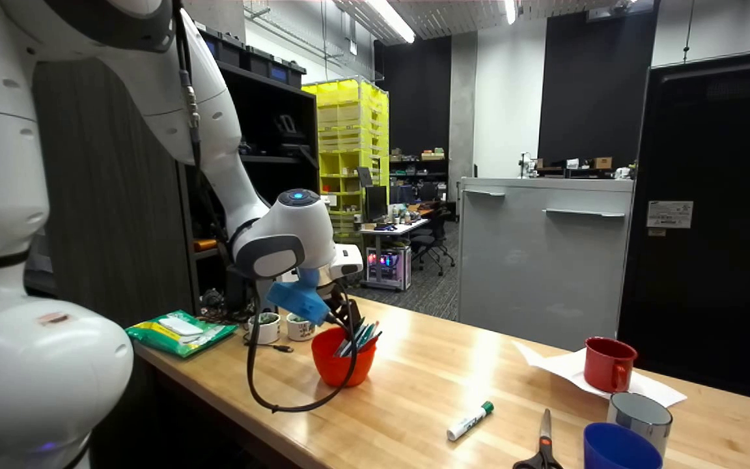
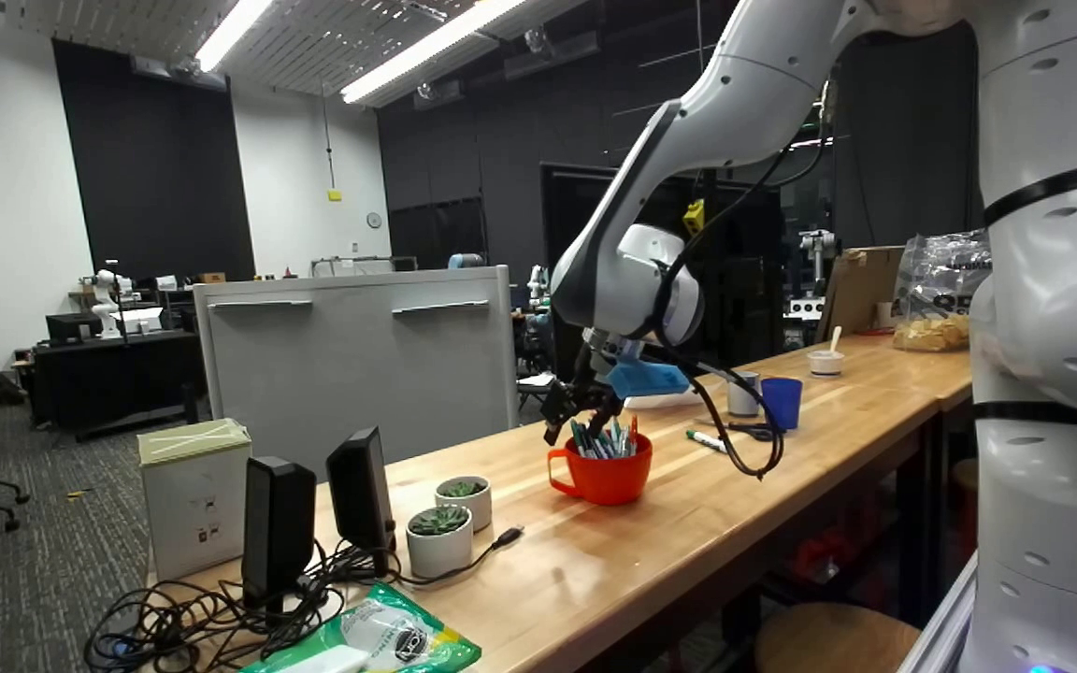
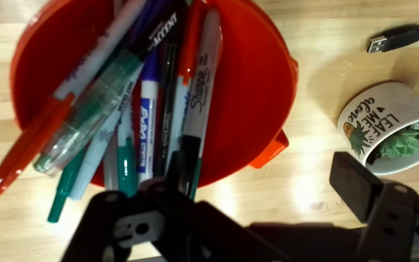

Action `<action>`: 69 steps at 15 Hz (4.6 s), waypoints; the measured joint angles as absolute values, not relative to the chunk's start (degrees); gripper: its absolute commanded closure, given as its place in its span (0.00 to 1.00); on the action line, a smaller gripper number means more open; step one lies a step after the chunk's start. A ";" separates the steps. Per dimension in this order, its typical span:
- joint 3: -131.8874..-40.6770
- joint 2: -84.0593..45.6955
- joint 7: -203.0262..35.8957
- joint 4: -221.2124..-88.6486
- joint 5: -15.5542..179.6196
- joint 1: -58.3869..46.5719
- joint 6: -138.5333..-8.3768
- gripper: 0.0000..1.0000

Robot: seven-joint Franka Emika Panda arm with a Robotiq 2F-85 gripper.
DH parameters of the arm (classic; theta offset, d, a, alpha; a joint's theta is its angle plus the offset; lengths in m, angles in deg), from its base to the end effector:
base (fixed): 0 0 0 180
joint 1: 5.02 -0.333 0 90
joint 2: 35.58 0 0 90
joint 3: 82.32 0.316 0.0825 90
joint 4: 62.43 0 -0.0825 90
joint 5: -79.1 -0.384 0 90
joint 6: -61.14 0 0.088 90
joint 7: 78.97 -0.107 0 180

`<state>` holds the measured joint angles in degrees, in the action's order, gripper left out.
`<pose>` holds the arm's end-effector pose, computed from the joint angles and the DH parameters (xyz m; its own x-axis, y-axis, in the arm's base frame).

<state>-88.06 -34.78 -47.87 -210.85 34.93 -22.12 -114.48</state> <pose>0.4633 0.0365 0.2920 0.8958 -0.0483 0.4418 0.0201 -0.9887 -0.1488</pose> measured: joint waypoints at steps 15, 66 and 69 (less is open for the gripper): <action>-88.47 -34.86 -47.87 -209.93 34.87 -21.90 -113.99 0.00; -86.73 -30.95 -39.75 -205.38 25.50 -20.78 -109.54 0.94; -86.55 -32.24 -37.52 -205.36 22.58 -20.78 -109.57 0.94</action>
